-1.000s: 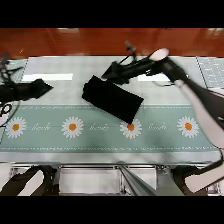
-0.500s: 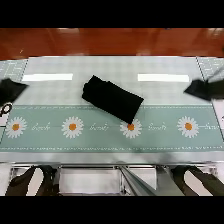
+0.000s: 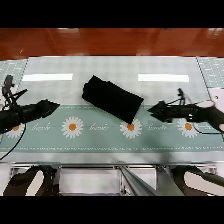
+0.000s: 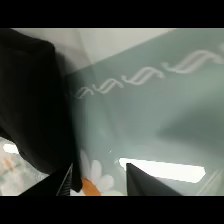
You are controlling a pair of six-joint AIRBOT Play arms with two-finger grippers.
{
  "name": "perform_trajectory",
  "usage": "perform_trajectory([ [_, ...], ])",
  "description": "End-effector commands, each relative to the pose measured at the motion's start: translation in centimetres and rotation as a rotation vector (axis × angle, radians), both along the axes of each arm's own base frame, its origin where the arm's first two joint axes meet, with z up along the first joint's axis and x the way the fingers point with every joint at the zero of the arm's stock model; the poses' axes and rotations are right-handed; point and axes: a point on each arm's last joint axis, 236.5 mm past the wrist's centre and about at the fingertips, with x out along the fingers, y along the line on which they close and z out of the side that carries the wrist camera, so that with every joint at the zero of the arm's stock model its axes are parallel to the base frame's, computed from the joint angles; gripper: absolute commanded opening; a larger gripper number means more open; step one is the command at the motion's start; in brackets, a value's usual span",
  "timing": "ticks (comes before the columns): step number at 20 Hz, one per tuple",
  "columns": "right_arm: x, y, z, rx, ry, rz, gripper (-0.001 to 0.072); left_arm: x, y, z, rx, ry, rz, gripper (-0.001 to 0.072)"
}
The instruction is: Fold the shirts.
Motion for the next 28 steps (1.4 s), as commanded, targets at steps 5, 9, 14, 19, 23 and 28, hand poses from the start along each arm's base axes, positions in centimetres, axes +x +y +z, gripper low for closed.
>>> perform_trajectory([
  [5,3.5,9.3,-0.9,0.101,-0.01,0.161,0.0421,0.2,-0.1,-0.5,0.005,-0.007,0.009,0.0022],
  [9,5.7,11.8,1.4,0.113,-0.085,0.213,0.0245,0.5,0.1,-0.4,0.008,-0.018,0.021,0.0022],
  [14,8.5,14.4,7.9,0.105,-0.247,0.355,0.0022,0.5,0.1,-0.4,0.008,-0.018,0.021,0.0022],
  [19,12.5,14.7,16.7,0.015,-0.422,0.422,0.0022,0.5,0.1,-0.4,0.007,-0.018,0.021,0.0022],
  [23,15.1,13.3,24.8,-0.083,-0.583,0.412,0.0022,0.5,0.1,-0.4,0.003,-0.014,0.025,0.0022],
  [28,16.8,8.2,33.0,-0.105,-0.704,0.311,0.0022,0.4,0.1,-0.4,0.003,-0.013,0.024,0.0022],
])
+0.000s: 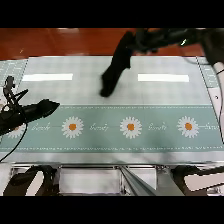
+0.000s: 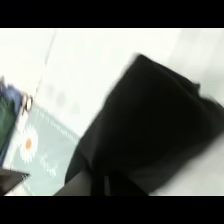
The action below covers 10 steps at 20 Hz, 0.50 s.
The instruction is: Fold the shirts.
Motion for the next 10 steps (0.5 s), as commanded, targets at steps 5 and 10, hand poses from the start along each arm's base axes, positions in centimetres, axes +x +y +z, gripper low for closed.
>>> perform_trajectory([
  [5,-0.3,-13.8,9.0,-0.022,-0.104,-0.244,0.0022,-0.2,-0.1,-0.1,-0.002,0.006,-0.006,0.0022],
  [10,-3.2,-26.5,13.2,-0.012,-0.157,-0.493,0.0022,-0.2,-0.1,-0.1,-0.002,0.006,-0.006,0.0022],
])
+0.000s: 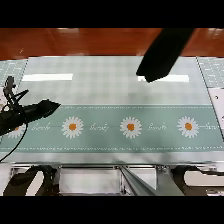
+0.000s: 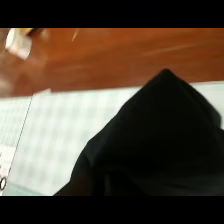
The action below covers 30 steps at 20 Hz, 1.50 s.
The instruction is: Fold the shirts.
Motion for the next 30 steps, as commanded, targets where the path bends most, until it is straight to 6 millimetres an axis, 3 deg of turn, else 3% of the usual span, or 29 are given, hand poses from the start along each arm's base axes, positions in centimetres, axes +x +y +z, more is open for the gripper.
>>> perform_trajectory([
  [1,-3.0,-8.5,2.6,0.021,-0.027,-0.161,0.0022,0.0,0.0,0.0,0.0,0.001,-0.001,0.0022],
  [3,-4.6,-12.9,2.6,0.045,-0.01,-0.237,0.0022,0.0,0.0,0.1,-0.012,0.007,0.012,0.0022],
  [7,-8.4,-20.9,0.5,0.053,0.071,-0.402,0.0021,1.4,1.3,1.3,-0.004,-0.045,0.07,0.0022],
  [12,-13.2,-28.1,-4.2,0.047,0.224,-0.584,0.0021,4.2,5.2,4.8,0.013,-0.164,0.22,0.0022],
  [16,-18.0,-31.5,-7.9,0.049,0.366,-0.709,0.0021,5.0,6.3,5.7,0.027,-0.209,0.267,0.0022],
  [20,-23.6,-31.7,-12.6,0.131,0.504,-0.833,0.0021,5.6,7.1,6.2,0.036,-0.241,0.3,0.0022],
  [25,-34.2,-29.9,-18.9,0.142,0.774,-1.089,0.0022,6.3,8.4,7.1,0.054,-0.29,0.349,0.0022],
  [30,-43.1,-27.8,-22.0,0.077,1.041,-1.322,0.0022,6.6,8.8,7.4,0.083,-0.318,0.352,0.0022],
])
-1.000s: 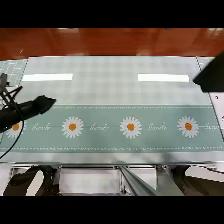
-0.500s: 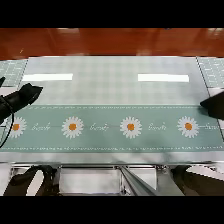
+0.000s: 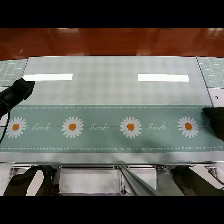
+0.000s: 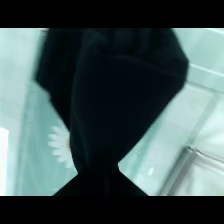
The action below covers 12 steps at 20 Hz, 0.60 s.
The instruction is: Fold the shirts.
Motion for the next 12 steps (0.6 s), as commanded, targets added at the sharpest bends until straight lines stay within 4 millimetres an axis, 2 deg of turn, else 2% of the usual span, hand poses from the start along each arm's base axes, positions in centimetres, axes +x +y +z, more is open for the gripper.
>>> perform_trajectory([
  [1,-7.1,1.8,-2.4,0.023,0.252,-0.147,0.0023,0.3,0.5,0.2,0.026,-0.016,0.009,0.0022],
  [5,-11.5,4.3,-3.6,0.093,0.441,-0.193,0.0033,1.0,0.5,-2.0,0.01,0.045,0.004,0.0022],
  [6,-12.5,5.0,-3.9,0.111,0.485,-0.216,0.0193,1.2,0.5,-2.8,0.005,0.064,0.004,0.0022],
  [7,-12.8,5.3,-4.3,0.128,0.499,-0.217,0.0399,1.3,0.6,-3.5,0.001,0.084,0.003,0.0022],
  [10,-11.5,4.7,-4.8,0.11,0.442,-0.219,0.0416,1.8,0.6,-5.1,0.008,0.124,-0.01,0.0022],
  [12,-9.0,3.2,-4.9,0.057,0.329,-0.213,0.0404,2.4,0.8,-4.5,0.021,0.114,-0.016,0.0022],
])
